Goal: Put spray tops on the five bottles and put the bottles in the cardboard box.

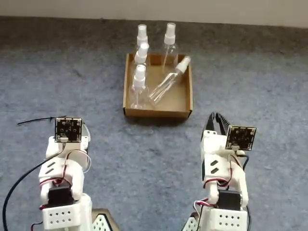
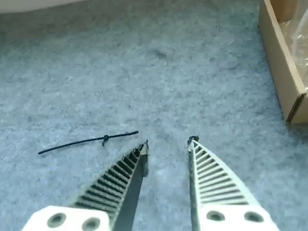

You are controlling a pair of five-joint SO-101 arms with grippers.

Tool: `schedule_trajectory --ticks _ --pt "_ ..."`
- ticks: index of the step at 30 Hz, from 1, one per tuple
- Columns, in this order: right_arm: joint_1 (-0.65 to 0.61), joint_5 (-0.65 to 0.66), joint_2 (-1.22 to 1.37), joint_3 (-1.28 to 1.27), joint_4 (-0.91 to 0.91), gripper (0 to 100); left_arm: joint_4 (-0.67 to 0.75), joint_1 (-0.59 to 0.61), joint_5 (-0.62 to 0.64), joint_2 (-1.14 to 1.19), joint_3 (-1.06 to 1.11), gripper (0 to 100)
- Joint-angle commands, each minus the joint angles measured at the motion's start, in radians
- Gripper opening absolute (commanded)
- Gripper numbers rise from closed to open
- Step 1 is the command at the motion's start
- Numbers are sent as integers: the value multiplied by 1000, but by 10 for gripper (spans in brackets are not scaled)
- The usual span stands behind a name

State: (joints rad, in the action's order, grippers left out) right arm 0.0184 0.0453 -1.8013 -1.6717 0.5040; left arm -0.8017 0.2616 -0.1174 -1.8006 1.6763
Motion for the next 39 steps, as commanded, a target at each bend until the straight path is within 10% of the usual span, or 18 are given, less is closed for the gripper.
schedule_trajectory --ticks 1,15,29,39 --pt "-13 -2 -30 -166 15 9 -74 8 5 -13 19 130" --pt "-125 110 48 179 151 11 -180 5 5 -13 19 130" --pt "-427 -115 1247 1007 177 57 -190 12 3 -12 19 130" --pt "-447 -261 1623 1322 179 229 -216 12 2 -12 19 133"
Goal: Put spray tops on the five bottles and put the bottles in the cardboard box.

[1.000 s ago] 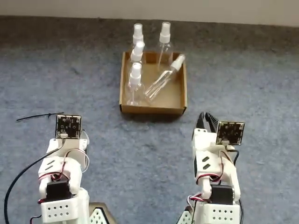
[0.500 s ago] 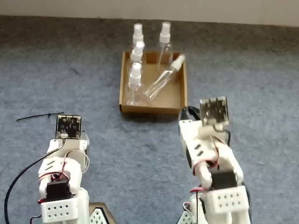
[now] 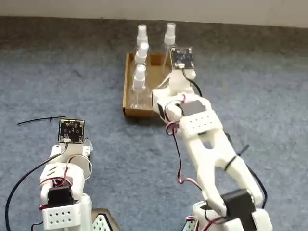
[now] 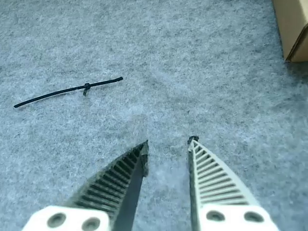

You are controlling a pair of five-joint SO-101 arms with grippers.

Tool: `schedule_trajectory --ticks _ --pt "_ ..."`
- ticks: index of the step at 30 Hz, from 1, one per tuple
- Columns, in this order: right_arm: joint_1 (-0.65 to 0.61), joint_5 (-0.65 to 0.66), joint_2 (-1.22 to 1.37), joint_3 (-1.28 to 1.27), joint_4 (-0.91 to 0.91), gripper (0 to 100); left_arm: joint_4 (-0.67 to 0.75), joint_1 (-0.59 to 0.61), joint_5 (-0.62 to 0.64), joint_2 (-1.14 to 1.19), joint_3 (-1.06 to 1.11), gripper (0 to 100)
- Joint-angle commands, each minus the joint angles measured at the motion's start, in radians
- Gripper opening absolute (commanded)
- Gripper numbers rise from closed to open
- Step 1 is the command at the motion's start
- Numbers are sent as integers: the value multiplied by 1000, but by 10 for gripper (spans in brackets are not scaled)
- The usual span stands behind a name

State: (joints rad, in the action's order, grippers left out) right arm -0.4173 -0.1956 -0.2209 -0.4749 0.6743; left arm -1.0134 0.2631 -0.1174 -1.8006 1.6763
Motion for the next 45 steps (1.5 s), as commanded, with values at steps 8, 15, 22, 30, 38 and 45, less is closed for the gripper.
schedule_trajectory --ticks 8,15,22,30,38,45 --pt "36 -23 216 297 8 229 -6 12 2 -12 19 132" --pt "84 -23 283 355 8 229 -6 12 2 -12 19 131" --pt "91 -23 289 355 2 229 -6 12 2 -12 19 130" --pt "93 -21 374 443 5 229 -6 12 2 -12 19 130" --pt "91 -23 565 730 151 229 -6 12 2 -12 19 130" --pt "91 -23 687 863 223 229 -6 12 2 -12 19 130"
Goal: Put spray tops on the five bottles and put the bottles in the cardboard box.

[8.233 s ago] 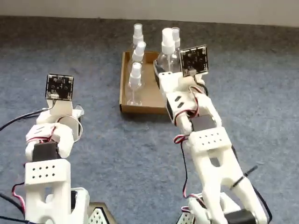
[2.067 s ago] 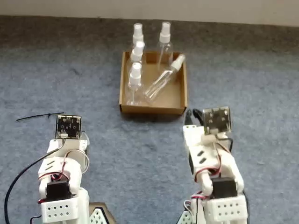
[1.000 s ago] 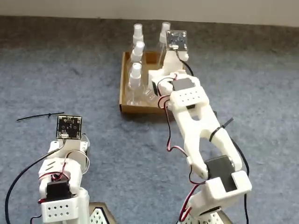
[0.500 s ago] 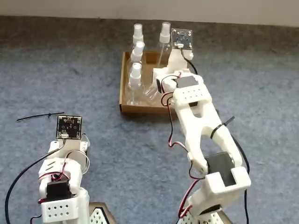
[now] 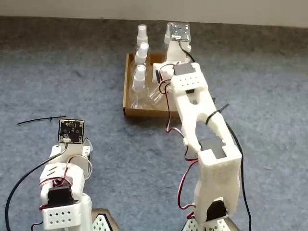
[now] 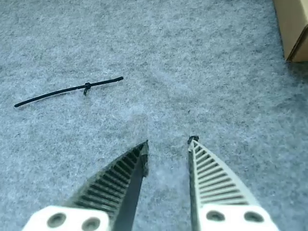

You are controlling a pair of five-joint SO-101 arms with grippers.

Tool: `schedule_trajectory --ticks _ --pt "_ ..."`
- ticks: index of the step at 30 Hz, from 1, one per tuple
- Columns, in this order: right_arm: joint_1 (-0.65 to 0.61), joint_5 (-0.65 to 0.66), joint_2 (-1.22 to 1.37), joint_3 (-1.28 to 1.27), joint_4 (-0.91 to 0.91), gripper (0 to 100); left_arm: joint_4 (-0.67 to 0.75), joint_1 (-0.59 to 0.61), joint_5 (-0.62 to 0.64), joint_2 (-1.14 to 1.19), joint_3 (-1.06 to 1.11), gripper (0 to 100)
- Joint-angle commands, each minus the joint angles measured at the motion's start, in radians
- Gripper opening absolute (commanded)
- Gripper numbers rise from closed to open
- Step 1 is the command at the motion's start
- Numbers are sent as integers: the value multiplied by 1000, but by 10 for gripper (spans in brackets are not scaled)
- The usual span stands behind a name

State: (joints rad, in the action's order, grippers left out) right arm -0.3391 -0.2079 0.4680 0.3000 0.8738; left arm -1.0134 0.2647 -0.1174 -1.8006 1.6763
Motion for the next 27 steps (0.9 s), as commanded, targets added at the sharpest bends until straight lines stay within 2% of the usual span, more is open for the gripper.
schedule_trajectory --ticks 1,27 --pt "13 -11 7 99 35 229 -6 10 2 -12 19 130" --pt "15 -11 27 85 59 228 -5 36 2 -13 19 132"
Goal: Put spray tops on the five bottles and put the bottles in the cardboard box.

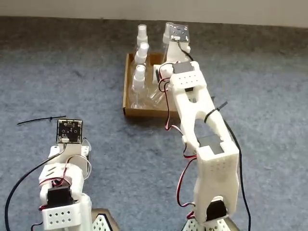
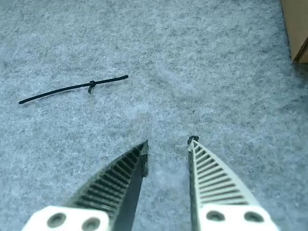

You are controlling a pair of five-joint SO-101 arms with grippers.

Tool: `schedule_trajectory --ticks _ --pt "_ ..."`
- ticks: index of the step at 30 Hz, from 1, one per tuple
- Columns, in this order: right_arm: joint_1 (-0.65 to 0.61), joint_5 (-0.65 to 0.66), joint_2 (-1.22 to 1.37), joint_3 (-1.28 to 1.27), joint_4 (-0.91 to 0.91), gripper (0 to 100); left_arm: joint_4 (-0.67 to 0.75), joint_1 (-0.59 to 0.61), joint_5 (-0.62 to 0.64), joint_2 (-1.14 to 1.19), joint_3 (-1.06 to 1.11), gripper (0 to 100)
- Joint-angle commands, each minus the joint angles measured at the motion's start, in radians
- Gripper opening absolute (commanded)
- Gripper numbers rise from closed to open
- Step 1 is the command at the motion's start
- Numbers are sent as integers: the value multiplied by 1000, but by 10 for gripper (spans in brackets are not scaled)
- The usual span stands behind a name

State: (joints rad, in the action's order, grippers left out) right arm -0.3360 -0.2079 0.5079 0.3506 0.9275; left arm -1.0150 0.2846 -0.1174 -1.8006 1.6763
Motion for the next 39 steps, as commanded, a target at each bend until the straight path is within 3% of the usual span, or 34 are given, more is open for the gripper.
schedule_trajectory --ticks 1,39 --pt "12 -11 -15 21 5 228 -3 16 2 -13 19 132" --pt "62 -12 -21 -18 64 177 0 16 2 -13 19 133"
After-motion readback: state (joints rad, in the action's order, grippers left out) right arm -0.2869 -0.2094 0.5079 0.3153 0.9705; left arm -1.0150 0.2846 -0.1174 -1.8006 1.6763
